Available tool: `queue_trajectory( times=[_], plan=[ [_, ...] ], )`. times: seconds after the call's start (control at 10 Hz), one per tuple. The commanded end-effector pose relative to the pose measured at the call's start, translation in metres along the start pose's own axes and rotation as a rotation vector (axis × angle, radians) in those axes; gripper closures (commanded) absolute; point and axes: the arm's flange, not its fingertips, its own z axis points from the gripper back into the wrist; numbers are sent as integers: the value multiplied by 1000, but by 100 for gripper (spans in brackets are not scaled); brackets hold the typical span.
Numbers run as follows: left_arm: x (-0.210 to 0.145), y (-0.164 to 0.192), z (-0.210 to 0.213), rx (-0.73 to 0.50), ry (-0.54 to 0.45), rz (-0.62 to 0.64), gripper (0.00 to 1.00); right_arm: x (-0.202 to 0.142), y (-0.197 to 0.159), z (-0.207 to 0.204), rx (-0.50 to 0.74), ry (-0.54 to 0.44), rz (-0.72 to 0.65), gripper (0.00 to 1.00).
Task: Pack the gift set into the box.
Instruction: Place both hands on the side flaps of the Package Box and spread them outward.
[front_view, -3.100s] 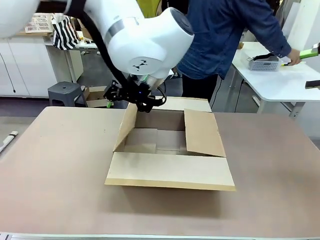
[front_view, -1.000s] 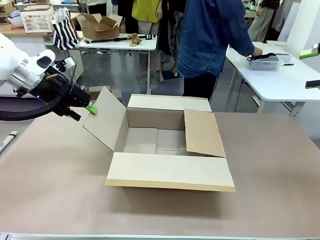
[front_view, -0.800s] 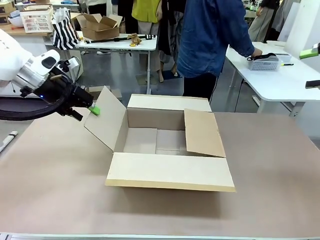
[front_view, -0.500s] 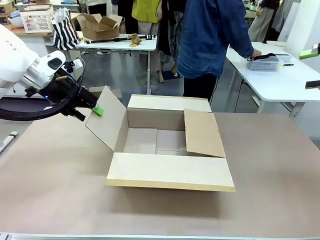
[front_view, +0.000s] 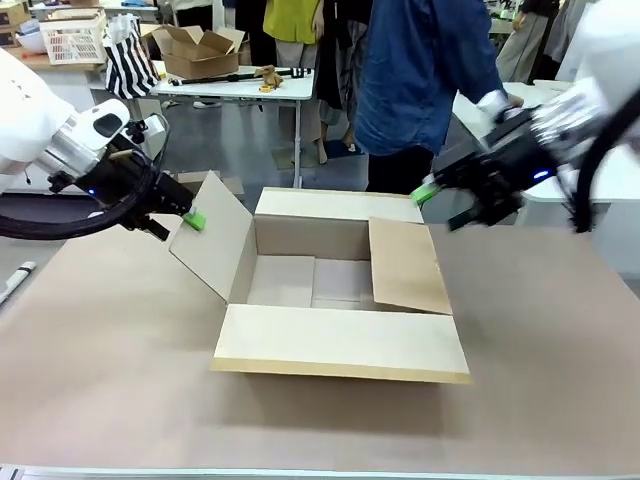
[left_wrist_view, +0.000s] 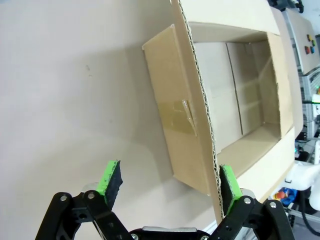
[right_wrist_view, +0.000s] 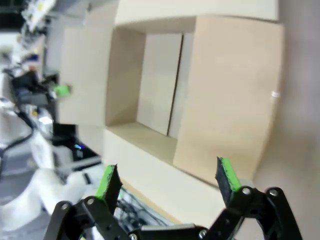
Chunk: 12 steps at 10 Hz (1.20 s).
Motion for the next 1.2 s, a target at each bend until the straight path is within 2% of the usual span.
queue_trajectory(
  times=[0.0,0.1,0.2,0.4,0.5,0.6,0.7,0.9,1.0,1.1],
  plan=[
    [2,-1,3,19,7,9,0,10,16,-34,-119,-22,193,0],
    [2,-1,3,19,7,9,0,1,27,-37,-109,-25,275,0],
    [2,-1,3,19,7,9,0,3,15,-35,-59,32,85,0],
    [2,-1,3,19,7,9,0,3,15,-35,-59,32,85,0],
    [2,-1,3,19,7,9,0,3,24,-46,-91,36,154,0],
    [2,-1,3,19,7,9,0,15,40,-54,-196,77,101,0],
    [2,-1,3,19,7,9,0,37,62,-69,-212,129,118,0],
    [2,-1,3,19,7,9,0,74,98,-89,-469,189,112,0],
    [2,-1,3,19,7,9,0,82,116,-96,-553,237,132,0],
    [2,-1,3,19,7,9,0,88,129,-109,-666,229,148,0]
  ],
)
